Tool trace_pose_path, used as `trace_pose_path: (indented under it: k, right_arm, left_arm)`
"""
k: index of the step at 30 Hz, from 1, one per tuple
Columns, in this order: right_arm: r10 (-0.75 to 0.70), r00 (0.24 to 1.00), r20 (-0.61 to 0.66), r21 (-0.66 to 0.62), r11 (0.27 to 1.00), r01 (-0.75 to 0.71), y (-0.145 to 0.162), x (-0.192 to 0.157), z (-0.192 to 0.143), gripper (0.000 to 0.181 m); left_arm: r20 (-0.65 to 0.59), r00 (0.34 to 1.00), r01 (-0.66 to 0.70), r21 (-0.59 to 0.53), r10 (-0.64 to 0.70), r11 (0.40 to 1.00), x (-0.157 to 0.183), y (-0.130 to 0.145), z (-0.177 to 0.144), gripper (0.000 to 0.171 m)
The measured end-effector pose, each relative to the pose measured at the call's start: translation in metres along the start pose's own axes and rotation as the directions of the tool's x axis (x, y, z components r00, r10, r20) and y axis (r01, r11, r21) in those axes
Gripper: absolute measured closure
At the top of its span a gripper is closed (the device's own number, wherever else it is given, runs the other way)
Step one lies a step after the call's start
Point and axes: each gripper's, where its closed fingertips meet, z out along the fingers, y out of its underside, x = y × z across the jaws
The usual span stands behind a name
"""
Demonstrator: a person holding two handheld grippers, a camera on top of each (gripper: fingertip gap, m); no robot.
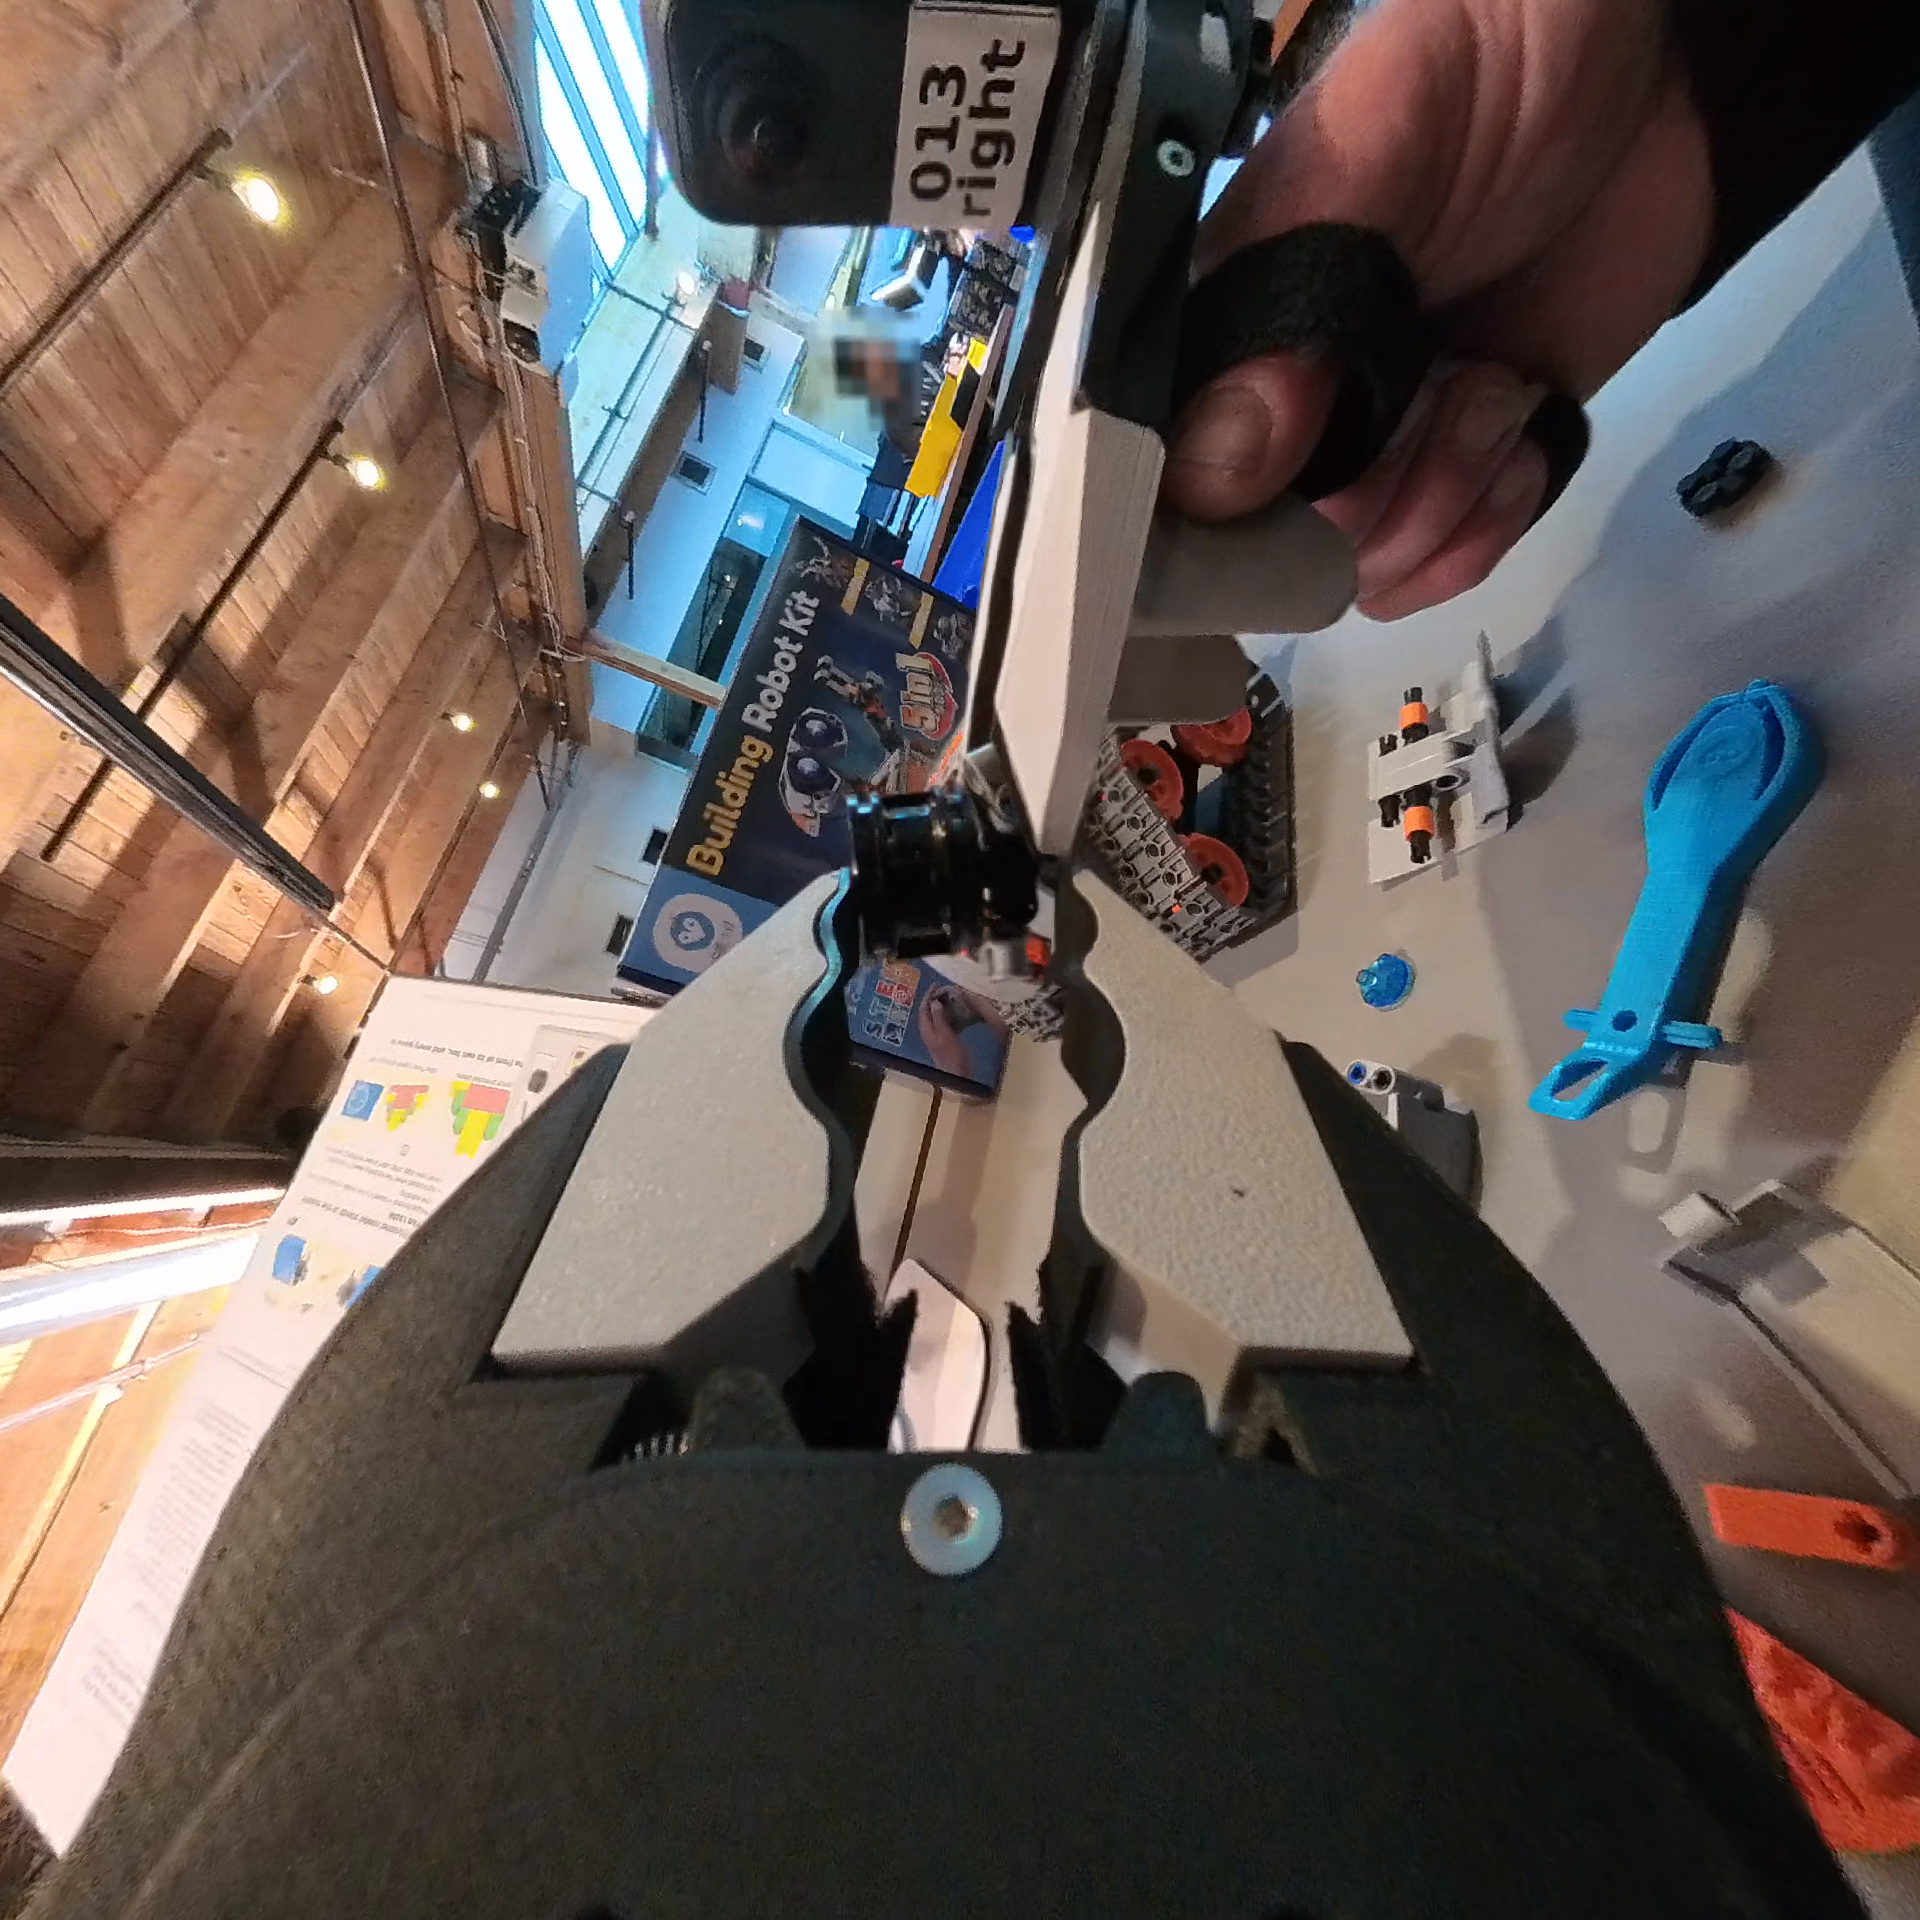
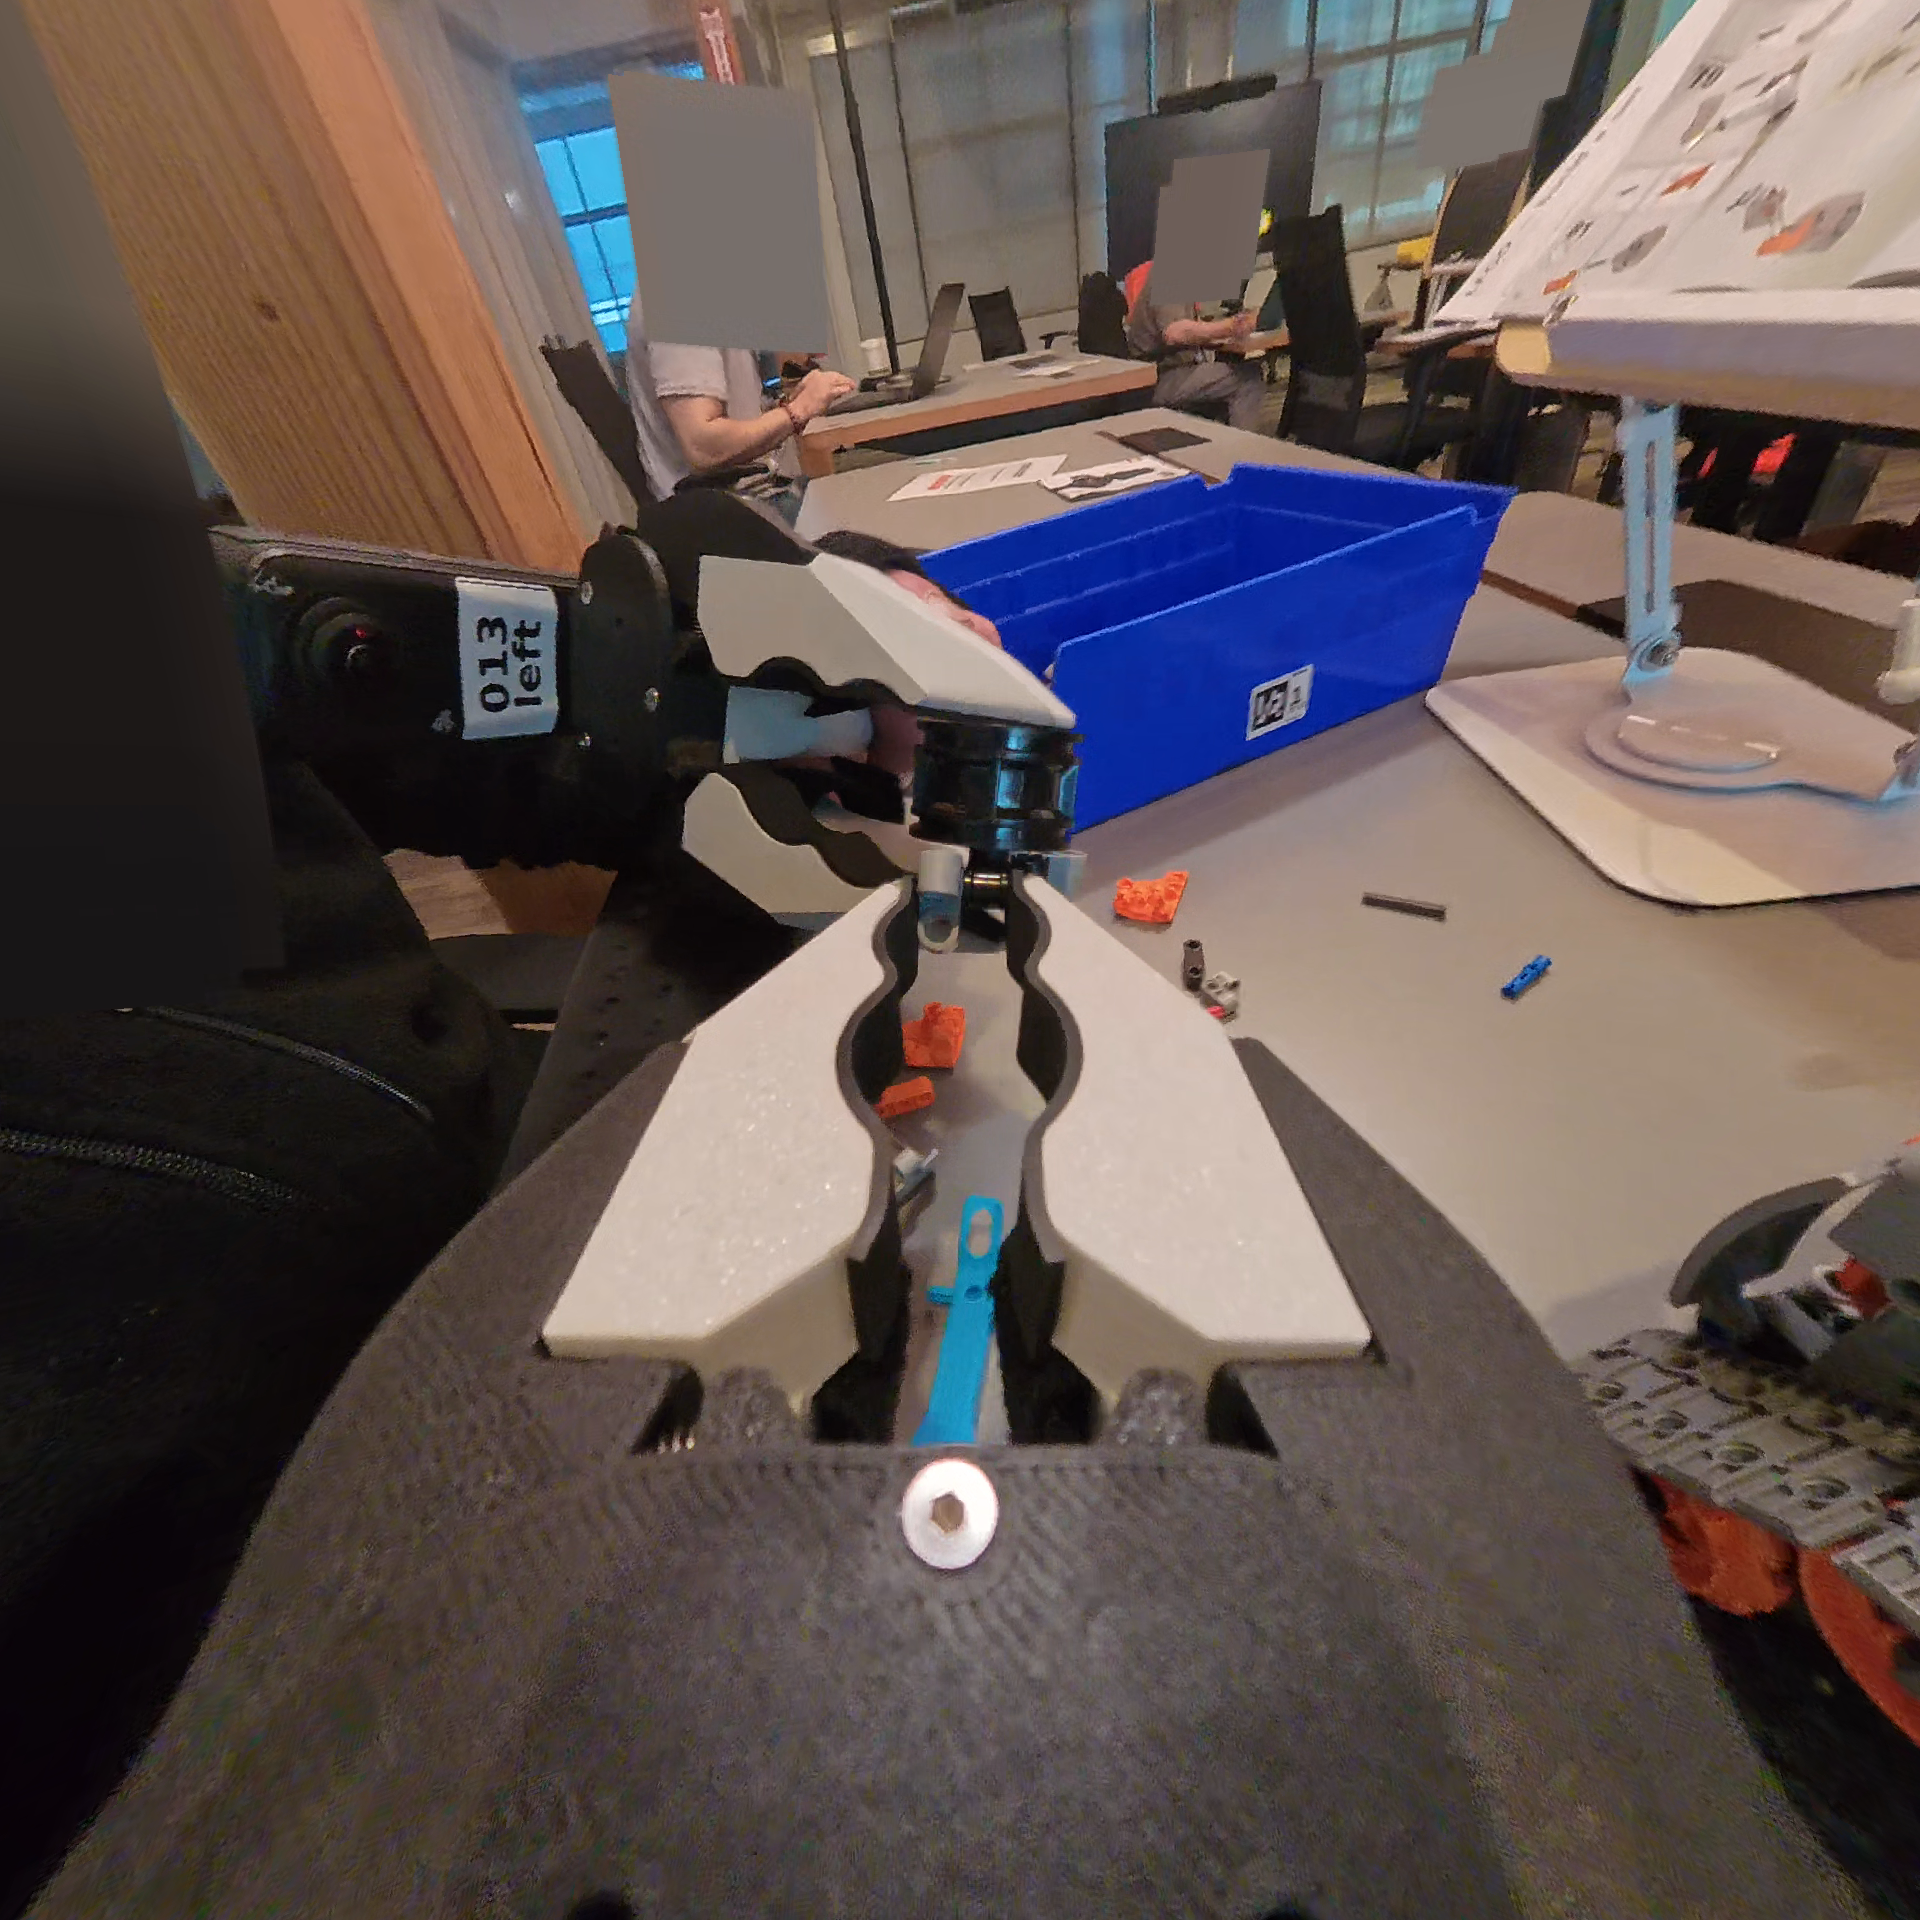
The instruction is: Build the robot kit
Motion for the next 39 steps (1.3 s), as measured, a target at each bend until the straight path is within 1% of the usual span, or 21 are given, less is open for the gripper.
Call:
trace_pose_path:
  k: [1,3,5,6,8,10,11,13,14,15,17,18,19,20,23,25,28,30,33,39]
  right_arm:
    - [-0.014,1.000,-0.008,0.008,1.000,0.014,-0.001,0.001,-0.002,0.168]
    - [-0.041,0.999,-0.017,0.016,0.999,0.041,-0.003,0.003,-0.006,0.168]
    - [-0.095,0.995,-0.023,0.021,0.995,0.096,-0.004,0.003,-0.011,0.168]
    - [-0.137,0.990,-0.036,0.015,0.990,0.138,-0.005,0.003,-0.013,0.168]
    - [-0.222,0.974,-0.033,-0.004,0.975,0.222,-0.003,-0.001,-0.014,0.168]
    - [-0.267,0.964,0.002,0.004,0.964,0.267,-0.003,-0.009,-0.013,0.168]
    - [-0.279,0.960,0.017,0.011,0.960,0.279,-0.003,-0.013,-0.012,0.167]
    - [-0.306,0.951,0.035,0.014,0.952,0.305,-0.002,-0.017,-0.011,0.167]
    - [-0.310,0.950,0.047,0.015,0.951,0.310,-0.001,-0.019,-0.010,0.167]
    - [-0.313,0.948,0.052,0.011,0.950,0.313,0.000,-0.020,-0.009,0.167]
    - [-0.320,0.945,0.071,0.015,0.947,0.320,0.002,-0.022,-0.009,0.167]
    - [-0.322,0.944,0.077,0.021,0.947,0.321,0.001,-0.023,-0.009,0.168]
    - [-0.321,0.943,0.081,0.026,0.947,0.320,0.001,-0.024,-0.009,0.168]
    - [-0.321,0.943,0.083,0.032,0.947,0.320,0.000,-0.024,-0.009,0.168]
    - [-0.324,0.942,0.088,0.042,0.946,0.321,0.001,-0.025,-0.009,0.167]
    - [-0.338,0.938,0.078,0.048,0.941,0.335,0.000,-0.024,-0.009,0.167]
    - [-0.358,0.931,0.068,0.048,0.934,0.355,0.001,-0.023,-0.010,0.167]
    - [-0.368,0.927,0.066,0.049,0.930,0.366,0.001,-0.024,-0.010,0.167]
    - [-0.367,0.928,0.067,0.040,0.930,0.365,0.003,-0.022,-0.010,0.167]
    - [-0.375,0.925,0.054,0.021,0.927,0.375,0.005,-0.020,-0.010,0.167]
  left_arm:
    - [-0.009,1.000,0.001,0.010,-0.001,1.000,0.001,-0.001,-0.001,0.136]
    - [-0.016,1.000,0.014,0.017,-0.013,1.000,0.000,-0.002,-0.003,0.127]
    - [-0.050,0.998,0.049,0.062,-0.046,0.997,0.000,-0.008,-0.007,0.123]
    - [-0.058,0.995,0.087,0.077,-0.083,0.993,-0.003,-0.010,-0.009,0.121]
    - [-0.122,0.971,0.220,0.114,-0.206,0.969,-0.008,-0.015,-0.011,0.119]
    - [-0.184,0.923,0.362,0.127,-0.337,0.923,-0.015,-0.016,-0.012,0.113]
    - [-0.231,0.892,0.423,0.127,-0.388,0.897,-0.014,-0.016,-0.012,0.113]
    - [-0.339,0.811,0.541,0.122,-0.477,0.832,-0.009,-0.019,-0.012,0.113]
    - [-0.397,0.759,0.596,0.105,-0.516,0.796,-0.005,-0.020,-0.012,0.115]
    - [-0.446,0.707,0.648,0.096,-0.549,0.756,-0.002,-0.023,-0.012,0.115]
    - [-0.529,0.623,0.721,0.103,-0.576,0.685,0.000,-0.030,-0.016,0.123]
    - [-0.560,0.593,0.739,0.095,-0.578,0.667,0.003,-0.033,-0.018,0.128]
    - [-0.573,0.583,0.741,0.085,-0.575,0.666,0.006,-0.033,-0.017,0.135]
    - [-0.586,0.581,0.736,0.082,-0.565,0.672,0.011,-0.035,-0.017,0.141]
    - [-0.574,0.601,0.725,0.099,-0.556,0.681,0.013,-0.037,-0.016,0.142]
    - [-0.549,0.634,0.704,0.119,-0.544,0.700,0.012,-0.037,-0.016,0.142]
    - [-0.502,0.704,0.640,0.143,-0.502,0.755,0.011,-0.037,-0.016,0.142]
    - [-0.478,0.735,0.608,0.152,-0.480,0.779,0.011,-0.038,-0.016,0.142]
    - [-0.463,0.752,0.587,0.146,-0.469,0.796,0.012,-0.037,-0.015,0.142]
    - [-0.456,0.753,0.585,0.135,-0.474,0.800,0.013,-0.034,-0.014,0.142]
